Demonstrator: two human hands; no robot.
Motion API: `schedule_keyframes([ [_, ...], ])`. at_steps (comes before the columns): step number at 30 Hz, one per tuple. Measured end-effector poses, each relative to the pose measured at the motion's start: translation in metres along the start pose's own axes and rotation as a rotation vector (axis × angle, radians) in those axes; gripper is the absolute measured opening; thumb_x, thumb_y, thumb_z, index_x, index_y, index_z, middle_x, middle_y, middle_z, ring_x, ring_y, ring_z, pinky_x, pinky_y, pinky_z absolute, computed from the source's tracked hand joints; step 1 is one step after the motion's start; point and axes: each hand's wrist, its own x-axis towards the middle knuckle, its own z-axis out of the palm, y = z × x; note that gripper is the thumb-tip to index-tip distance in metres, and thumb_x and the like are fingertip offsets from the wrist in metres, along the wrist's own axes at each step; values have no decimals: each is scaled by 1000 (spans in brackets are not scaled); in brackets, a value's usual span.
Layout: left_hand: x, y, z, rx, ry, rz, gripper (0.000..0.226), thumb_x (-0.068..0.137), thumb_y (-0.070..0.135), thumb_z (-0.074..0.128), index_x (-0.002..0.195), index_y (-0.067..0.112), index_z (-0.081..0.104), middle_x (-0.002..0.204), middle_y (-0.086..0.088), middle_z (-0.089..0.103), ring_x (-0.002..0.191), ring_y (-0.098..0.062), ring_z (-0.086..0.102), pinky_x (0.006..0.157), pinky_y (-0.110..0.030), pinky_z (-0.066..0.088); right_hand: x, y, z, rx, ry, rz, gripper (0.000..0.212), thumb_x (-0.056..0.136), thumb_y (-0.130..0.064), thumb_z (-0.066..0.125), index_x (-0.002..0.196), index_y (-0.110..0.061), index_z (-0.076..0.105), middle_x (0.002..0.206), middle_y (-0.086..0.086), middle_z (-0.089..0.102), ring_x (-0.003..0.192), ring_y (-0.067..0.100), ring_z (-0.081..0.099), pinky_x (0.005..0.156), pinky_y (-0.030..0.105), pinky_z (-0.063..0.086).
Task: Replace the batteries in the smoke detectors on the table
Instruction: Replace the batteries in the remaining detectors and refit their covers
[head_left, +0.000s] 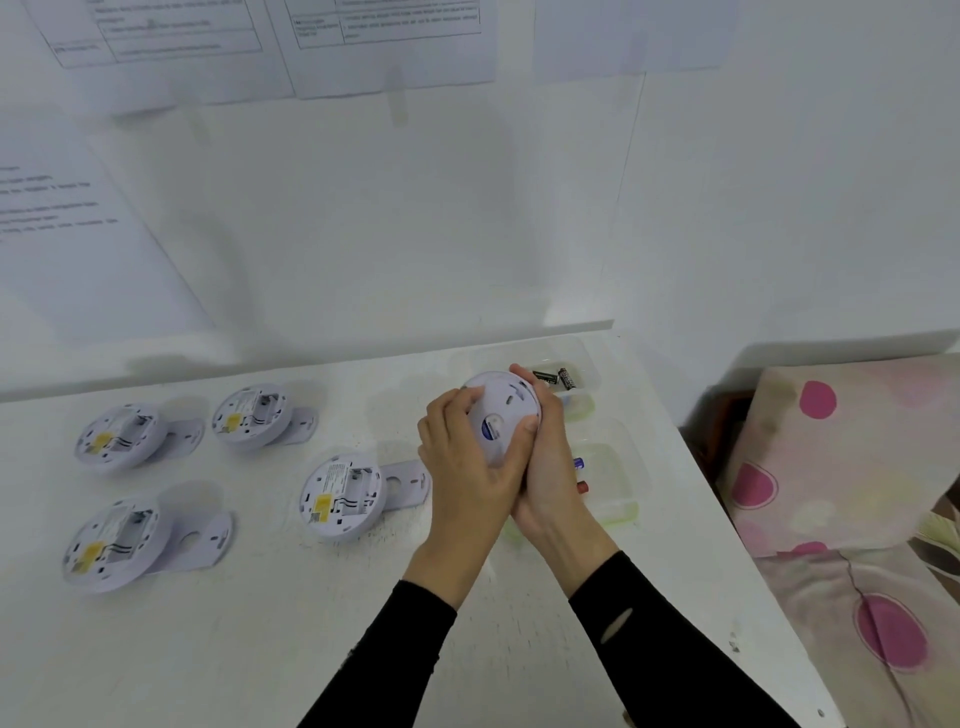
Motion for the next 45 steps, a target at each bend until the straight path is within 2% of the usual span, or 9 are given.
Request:
schedule_keyframes([
  [8,10,-3,-1,23,-42,-16,69,69,66,61,119,19,55,115,10,48,106,-12,43,87,-36,44,10,-5,-4,3,8,37,31,96,-42,47,120,-28,59,110,13,67,98,29,64,87,38,52],
  [11,13,2,-10,44,-113,-3,78,61,68,61,125,25,57,119,7,50,109,-12,43,89,-28,35,13,-7,-7,-1,7,71,49,96,-47,44,134,-17,52,119,14,63,106,28,62,92,39,51],
  [15,18,9,-28,-18,-164,57,71,61,63,68,124,31,58,114,11,53,106,-13,45,93,-31,44,13,-8,-7,53,-44,155,57,97,-50,39,131,-7,55,118,15,63,109,28,61,96,38,48],
  [20,19,9,-65,-104,-218,52,68,65,43,87,124,29,56,113,10,53,109,-8,47,84,-6,40,16,-12,-23,83,-41,177,62,99,-52,32,138,-7,49,137,21,54,126,37,52,96,46,49],
  [25,-10,-40,-88,-12,-473,-32,76,61,55,83,126,43,45,115,19,51,104,0,44,79,-5,35,19,-36,-48,176,50,83,56,98,-50,34,137,-12,50,133,19,58,124,40,52,100,59,43],
  [30,-49,-81,-81,248,-800,-120,76,51,73,69,117,50,40,116,29,46,110,-7,41,93,-22,25,5,-36,-51,167,24,113,51,99,-47,35,123,-11,62,126,19,63,117,40,57,96,63,44],
  [36,-54,-92,-74,294,-784,-37,67,46,78,65,106,58,42,118,36,41,113,-2,37,96,-8,15,-12,-31,-51,91,-13,182,51,90,-48,46,109,-9,73,129,21,60,128,43,47,94,60,47],
  [41,-30,-51,-65,13,-414,100,25,88,43,68,109,48,55,110,26,54,103,6,47,86,-7,34,-20,-35,-56,53,-16,182,60,99,-52,30,137,-9,50,135,20,56,122,44,51,86,54,53],
  [45,-16,-8,-48,-55,-408,192,24,90,28,68,110,39,59,109,23,55,102,6,47,83,-4,34,-29,-38,-59,23,22,108,57,99,-52,29,132,-13,54,132,20,58,114,39,58,88,51,53],
])
